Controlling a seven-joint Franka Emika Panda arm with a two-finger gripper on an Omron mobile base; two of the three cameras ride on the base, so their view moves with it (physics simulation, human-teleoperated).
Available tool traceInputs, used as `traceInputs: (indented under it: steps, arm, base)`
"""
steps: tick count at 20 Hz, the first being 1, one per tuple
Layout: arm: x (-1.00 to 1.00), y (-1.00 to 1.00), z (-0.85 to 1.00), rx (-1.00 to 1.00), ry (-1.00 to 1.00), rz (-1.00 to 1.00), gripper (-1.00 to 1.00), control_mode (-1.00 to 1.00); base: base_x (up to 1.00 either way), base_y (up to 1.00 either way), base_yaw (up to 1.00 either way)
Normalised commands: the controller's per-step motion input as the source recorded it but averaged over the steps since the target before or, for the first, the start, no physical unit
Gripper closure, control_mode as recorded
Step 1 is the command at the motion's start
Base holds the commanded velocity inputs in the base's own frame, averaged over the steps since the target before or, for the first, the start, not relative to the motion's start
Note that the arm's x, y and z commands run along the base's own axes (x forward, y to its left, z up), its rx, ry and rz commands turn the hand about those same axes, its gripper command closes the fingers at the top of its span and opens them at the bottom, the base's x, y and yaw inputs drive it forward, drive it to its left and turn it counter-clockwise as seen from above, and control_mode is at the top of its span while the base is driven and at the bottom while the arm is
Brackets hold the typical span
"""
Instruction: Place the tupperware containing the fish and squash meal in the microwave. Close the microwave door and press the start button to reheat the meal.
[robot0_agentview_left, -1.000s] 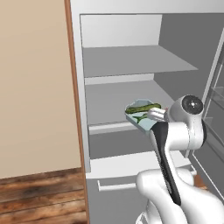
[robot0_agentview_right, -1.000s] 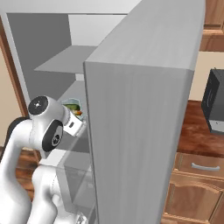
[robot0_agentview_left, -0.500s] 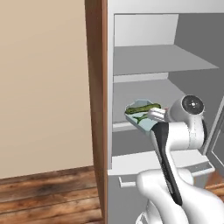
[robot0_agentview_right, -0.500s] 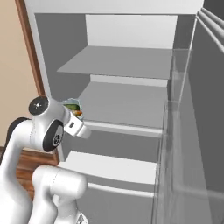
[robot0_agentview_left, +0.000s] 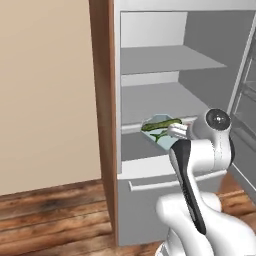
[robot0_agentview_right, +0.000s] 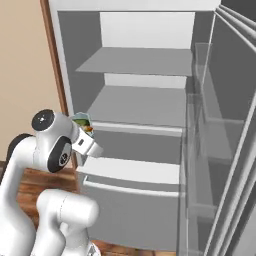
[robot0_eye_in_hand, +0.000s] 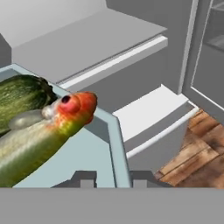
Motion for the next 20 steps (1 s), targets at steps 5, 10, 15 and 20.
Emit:
traceInputs:
  steps: [5,10,15,20]
  arm:
    - [0.00,0.00,0.00,0.00,0.00,0.00,1.00,1.00]
    - [0.00,0.00,0.00,0.00,0.00,0.00,1.00,1.00]
    - [0.00,0.00,0.00,0.00,0.00,0.00,1.00,1.00]
    - [0.00,0.00,0.00,0.00,0.00,0.00,1.00,1.00]
  base:
    - [-0.86,0.05,-0.31]
    - [-0.82,0.27,-0.35]
    - [-0.79,0.53,-0.35]
    - [-0.79,0.52,-0.37]
